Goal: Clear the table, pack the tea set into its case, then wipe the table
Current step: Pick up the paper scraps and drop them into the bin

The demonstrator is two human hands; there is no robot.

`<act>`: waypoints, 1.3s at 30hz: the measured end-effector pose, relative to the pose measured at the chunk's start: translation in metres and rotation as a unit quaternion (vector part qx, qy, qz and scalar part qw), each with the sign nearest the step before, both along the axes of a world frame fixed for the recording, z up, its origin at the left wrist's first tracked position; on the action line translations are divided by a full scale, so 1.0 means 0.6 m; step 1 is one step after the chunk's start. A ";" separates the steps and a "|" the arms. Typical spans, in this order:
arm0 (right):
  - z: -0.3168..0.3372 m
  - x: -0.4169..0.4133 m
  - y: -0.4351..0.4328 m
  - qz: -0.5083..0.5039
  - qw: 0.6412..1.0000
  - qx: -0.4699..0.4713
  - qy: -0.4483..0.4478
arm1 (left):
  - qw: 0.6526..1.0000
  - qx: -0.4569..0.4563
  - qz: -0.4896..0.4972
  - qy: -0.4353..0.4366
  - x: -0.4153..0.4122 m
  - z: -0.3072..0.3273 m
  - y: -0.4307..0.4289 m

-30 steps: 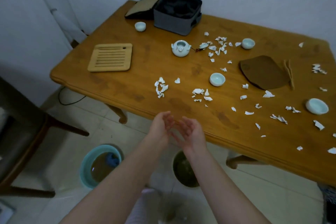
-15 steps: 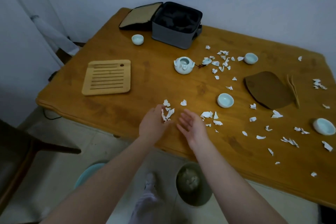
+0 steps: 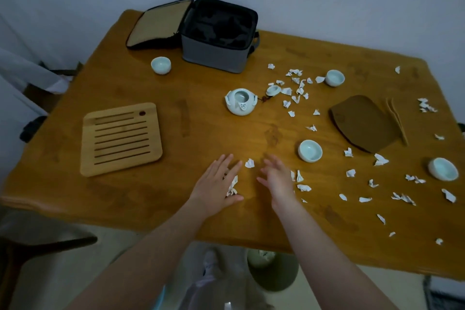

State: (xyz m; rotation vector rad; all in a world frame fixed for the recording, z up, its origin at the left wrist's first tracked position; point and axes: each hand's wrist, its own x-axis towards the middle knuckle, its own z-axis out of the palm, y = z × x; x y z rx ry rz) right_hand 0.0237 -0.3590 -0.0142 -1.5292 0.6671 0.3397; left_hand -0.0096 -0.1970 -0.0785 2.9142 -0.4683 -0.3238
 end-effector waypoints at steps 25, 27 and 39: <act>0.010 0.028 -0.057 -0.003 0.971 -0.192 -0.141 | 0.970 -0.139 -0.013 -0.197 0.117 -0.043 -0.021; 0.007 0.025 -0.078 -0.025 0.967 -0.207 -0.146 | 0.966 -0.127 -0.057 -0.218 0.133 -0.045 -0.020; -0.037 -0.033 -0.163 0.303 0.816 -0.481 -0.108 | 0.976 -0.102 -0.065 -0.182 0.166 -0.014 -0.024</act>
